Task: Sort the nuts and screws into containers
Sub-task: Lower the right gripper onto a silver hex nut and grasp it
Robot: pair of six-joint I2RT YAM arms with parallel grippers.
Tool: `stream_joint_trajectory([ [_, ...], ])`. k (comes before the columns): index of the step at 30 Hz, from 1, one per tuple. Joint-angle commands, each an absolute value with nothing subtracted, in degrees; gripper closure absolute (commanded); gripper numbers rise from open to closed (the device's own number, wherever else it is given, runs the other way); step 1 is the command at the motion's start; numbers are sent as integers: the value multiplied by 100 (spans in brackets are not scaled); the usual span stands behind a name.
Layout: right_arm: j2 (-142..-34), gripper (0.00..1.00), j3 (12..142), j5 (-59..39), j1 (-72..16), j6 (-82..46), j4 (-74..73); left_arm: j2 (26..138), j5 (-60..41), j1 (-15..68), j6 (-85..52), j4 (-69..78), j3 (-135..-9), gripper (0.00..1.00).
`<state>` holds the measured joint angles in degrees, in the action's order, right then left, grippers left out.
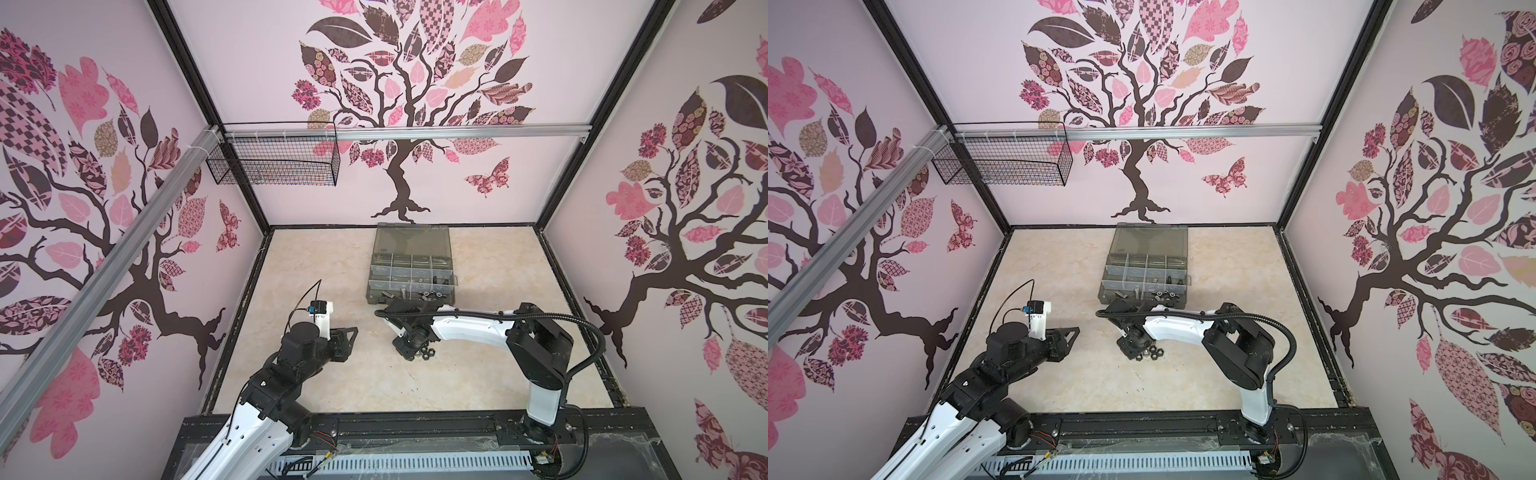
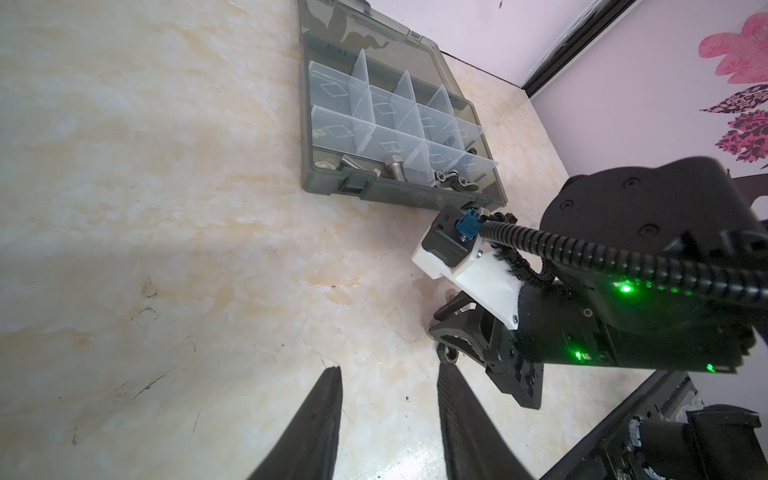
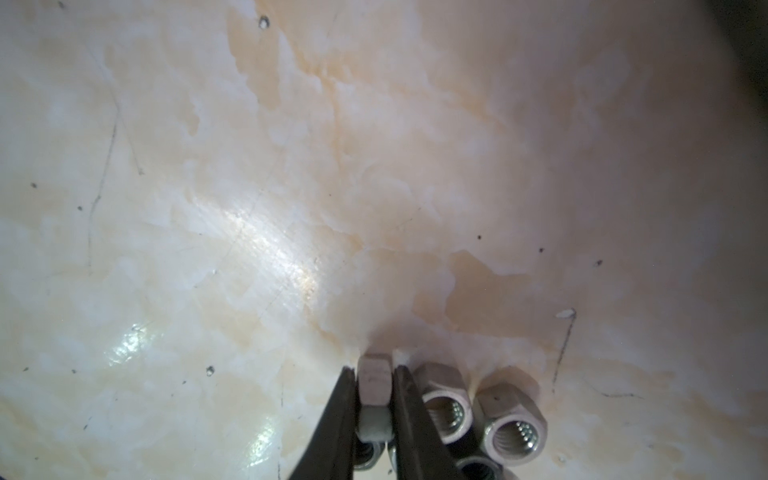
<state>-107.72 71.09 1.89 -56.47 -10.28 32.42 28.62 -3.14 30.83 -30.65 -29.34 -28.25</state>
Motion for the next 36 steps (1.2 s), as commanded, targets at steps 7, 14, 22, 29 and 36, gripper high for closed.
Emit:
stream_joint_trajectory([
  [7,-11066,82,7270,193,-5694,-976,3406,2865,-360,3063,-3105,-2865,-2665,59],
  [14,-11179,81,7304,204,-5689,-960,3392,2944,-396,3067,-3067,-2874,-2733,59],
  [22,-11171,77,7271,324,-5690,-936,3461,2936,-417,3065,-3070,-2894,-2757,59],
  [29,-11182,81,7265,308,-5693,-938,3403,2942,-424,3059,-3070,-2926,-2768,59],
  [36,-10891,87,7377,343,-5643,-791,3337,2969,-422,3066,-3083,-2961,-2795,59],
])
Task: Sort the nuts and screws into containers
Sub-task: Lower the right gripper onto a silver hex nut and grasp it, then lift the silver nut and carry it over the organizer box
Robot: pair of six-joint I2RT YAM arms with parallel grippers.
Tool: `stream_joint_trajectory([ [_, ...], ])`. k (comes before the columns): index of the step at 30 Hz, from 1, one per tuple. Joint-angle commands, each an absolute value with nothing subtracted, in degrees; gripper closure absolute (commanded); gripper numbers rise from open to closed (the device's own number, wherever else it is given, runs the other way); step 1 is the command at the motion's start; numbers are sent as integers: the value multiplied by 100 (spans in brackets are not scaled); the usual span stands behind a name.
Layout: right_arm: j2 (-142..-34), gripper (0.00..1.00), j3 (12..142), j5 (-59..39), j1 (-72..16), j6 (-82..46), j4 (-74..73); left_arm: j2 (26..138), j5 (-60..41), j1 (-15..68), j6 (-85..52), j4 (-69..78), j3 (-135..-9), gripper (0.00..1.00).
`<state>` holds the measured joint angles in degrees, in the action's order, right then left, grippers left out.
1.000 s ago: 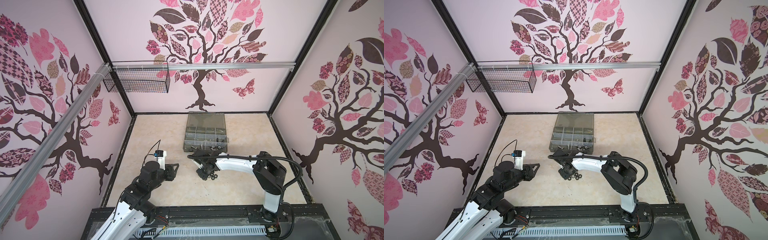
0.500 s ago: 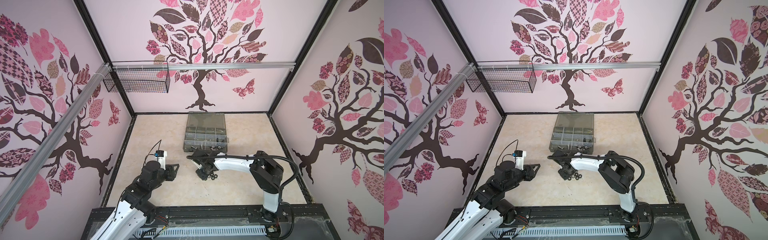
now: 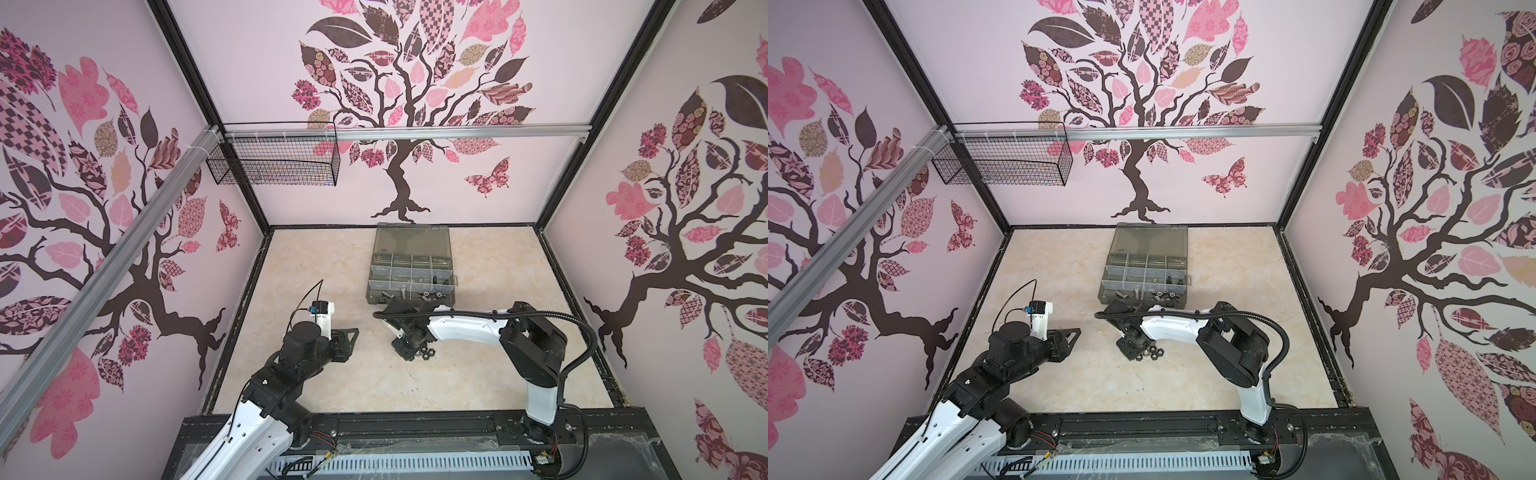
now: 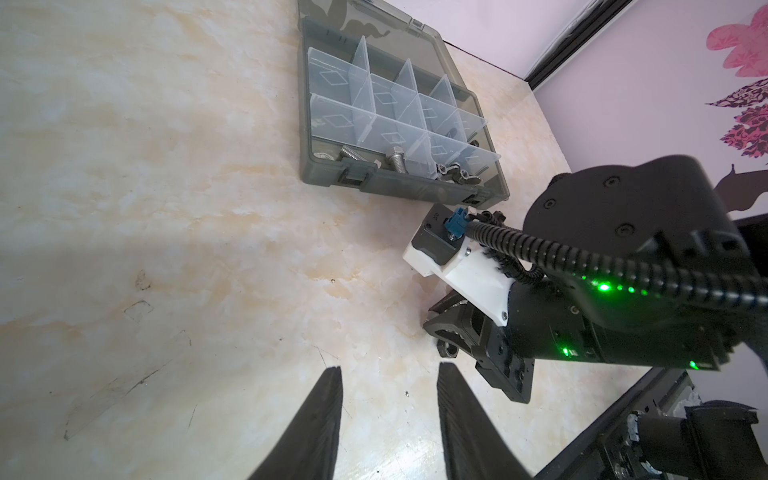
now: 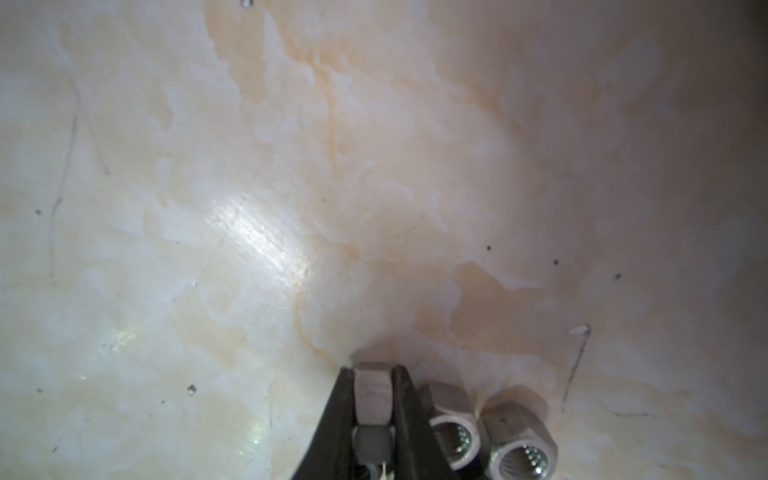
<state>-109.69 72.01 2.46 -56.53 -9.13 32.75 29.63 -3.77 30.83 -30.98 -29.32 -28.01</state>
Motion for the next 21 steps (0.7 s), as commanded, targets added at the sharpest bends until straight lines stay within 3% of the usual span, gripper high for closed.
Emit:
stream_joint_trajectory([
  [1,-10791,87,7465,320,-5582,-759,3346,2961,-422,3060,-3080,-2972,-2795,59],
  [9,-10354,86,8429,202,-4513,-462,3292,2953,-431,3065,-3086,-2980,-2795,59],
  [21,-11491,85,9531,-234,-2947,-1105,2726,2960,-510,3061,-3092,-3081,-2850,59],
])
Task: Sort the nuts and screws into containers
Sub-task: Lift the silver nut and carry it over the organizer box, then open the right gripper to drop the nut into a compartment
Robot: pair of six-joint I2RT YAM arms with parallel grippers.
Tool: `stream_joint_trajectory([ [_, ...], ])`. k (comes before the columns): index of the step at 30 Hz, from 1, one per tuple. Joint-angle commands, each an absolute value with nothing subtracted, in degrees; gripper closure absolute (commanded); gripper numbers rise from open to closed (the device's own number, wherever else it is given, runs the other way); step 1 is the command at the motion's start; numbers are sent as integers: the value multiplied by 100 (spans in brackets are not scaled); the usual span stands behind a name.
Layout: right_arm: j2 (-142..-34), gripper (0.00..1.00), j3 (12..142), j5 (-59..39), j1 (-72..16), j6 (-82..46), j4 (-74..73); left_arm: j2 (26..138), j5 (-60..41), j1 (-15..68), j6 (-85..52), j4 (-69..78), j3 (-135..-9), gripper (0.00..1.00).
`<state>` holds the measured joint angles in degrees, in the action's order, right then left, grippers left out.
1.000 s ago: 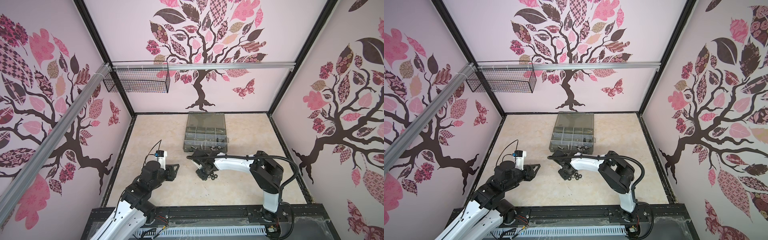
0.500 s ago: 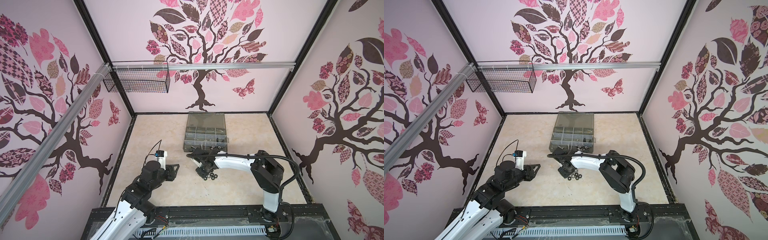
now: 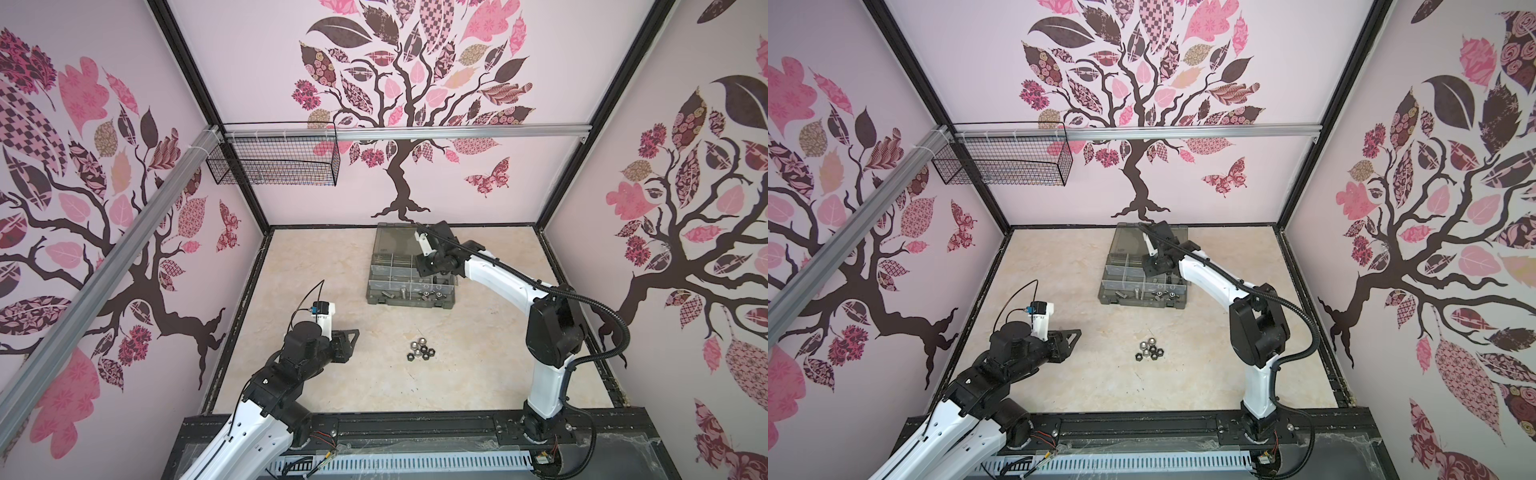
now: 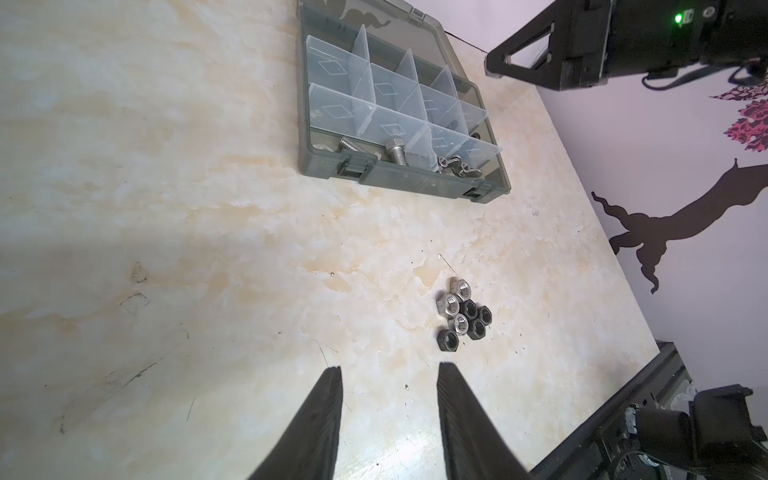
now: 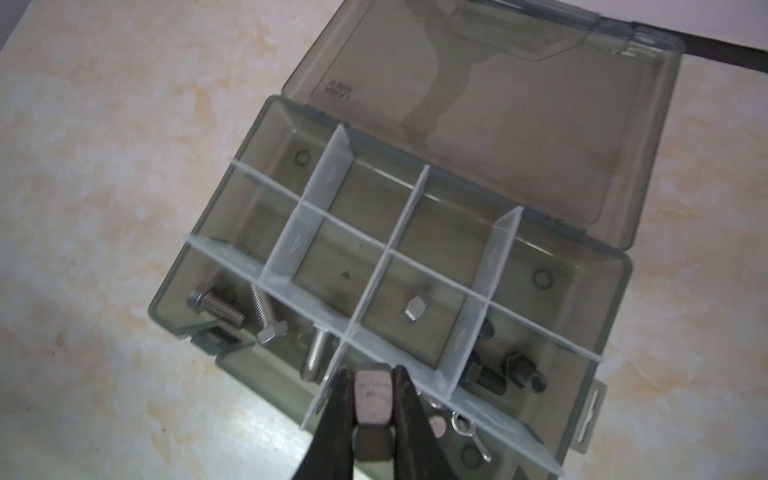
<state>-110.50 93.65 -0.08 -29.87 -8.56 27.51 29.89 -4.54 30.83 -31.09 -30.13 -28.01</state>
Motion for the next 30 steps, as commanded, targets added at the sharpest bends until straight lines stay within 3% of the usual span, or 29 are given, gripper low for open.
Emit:
stream_joint_trajectory([
  [1,-11591,85,9581,-233,-2933,-1108,2718,2952,-520,3074,-3094,-3078,-2847,59],
  [15,-11837,69,9598,-10,-2873,-1100,2786,3109,-598,3069,-3100,-3006,-2896,59],
  [30,-11058,65,9376,-295,-2867,-1085,2698,3407,-794,3080,-2978,-2870,-2986,59],
])
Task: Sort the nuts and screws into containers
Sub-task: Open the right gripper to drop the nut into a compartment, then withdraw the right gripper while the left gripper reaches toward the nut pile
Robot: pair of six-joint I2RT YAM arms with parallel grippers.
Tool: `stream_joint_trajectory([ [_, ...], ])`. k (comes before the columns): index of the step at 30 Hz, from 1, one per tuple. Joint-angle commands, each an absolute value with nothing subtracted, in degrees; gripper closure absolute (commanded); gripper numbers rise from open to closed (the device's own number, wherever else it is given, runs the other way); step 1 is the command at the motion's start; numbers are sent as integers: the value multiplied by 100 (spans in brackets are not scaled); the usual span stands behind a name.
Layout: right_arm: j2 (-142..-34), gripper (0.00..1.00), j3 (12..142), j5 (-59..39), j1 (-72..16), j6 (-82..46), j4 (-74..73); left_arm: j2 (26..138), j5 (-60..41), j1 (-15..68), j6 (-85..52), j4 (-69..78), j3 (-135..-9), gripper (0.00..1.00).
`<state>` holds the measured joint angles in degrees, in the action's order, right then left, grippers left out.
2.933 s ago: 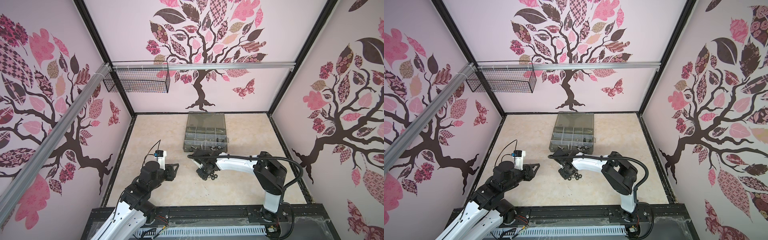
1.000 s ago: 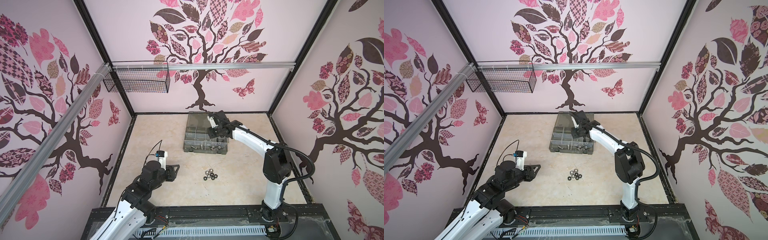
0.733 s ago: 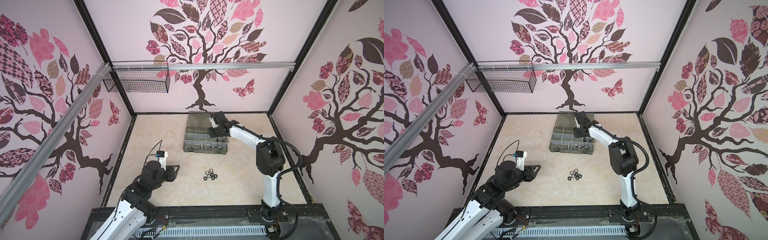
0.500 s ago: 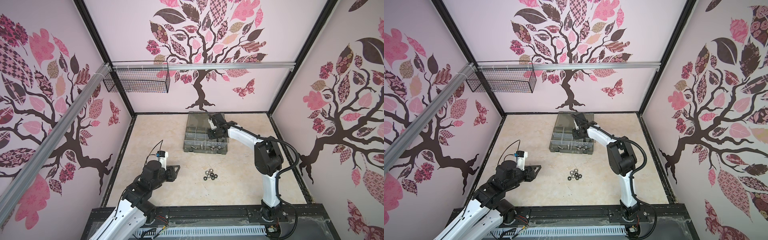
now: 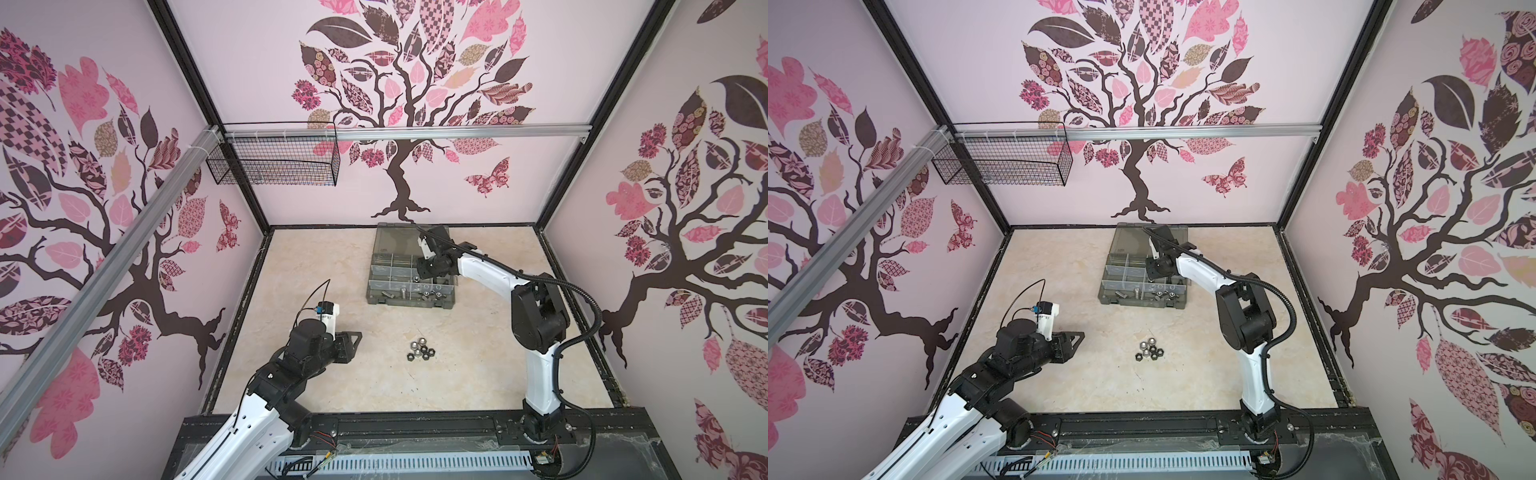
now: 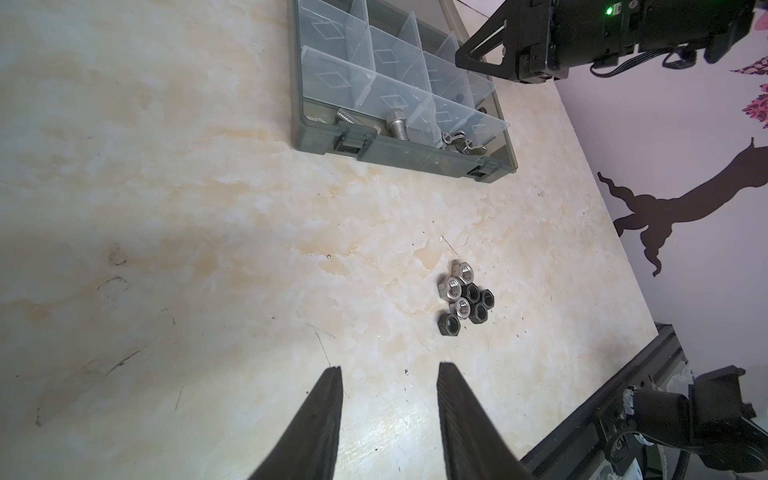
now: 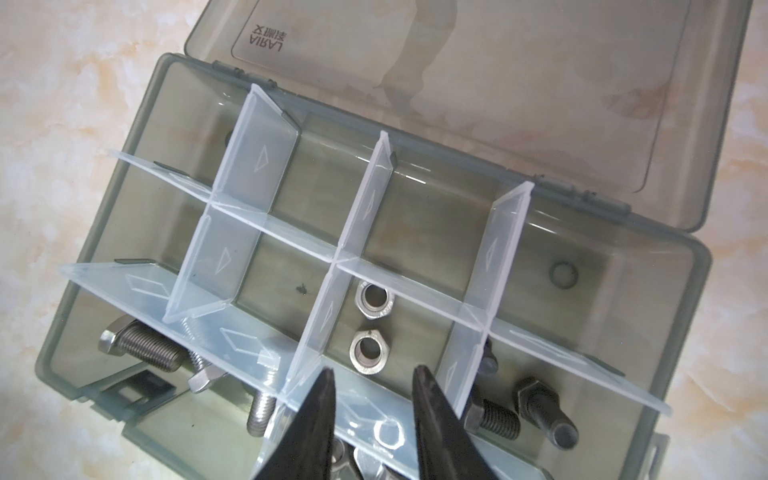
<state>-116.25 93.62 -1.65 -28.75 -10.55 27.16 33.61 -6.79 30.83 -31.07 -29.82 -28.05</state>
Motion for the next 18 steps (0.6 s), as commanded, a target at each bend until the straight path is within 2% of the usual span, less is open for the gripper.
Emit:
stream_joint_trajectory([
  [1,-10993,65,9356,-323,-2870,-1090,2694,3442,-808,3082,-2949,-2868,-3008,59],
  [7,-10391,65,8944,-352,-2869,-1010,2608,3661,-844,3117,-2849,-2816,-3075,59],
  [18,-8707,64,6911,-171,-2867,-958,2122,4171,-600,3503,-2647,-2708,-3205,59],
])
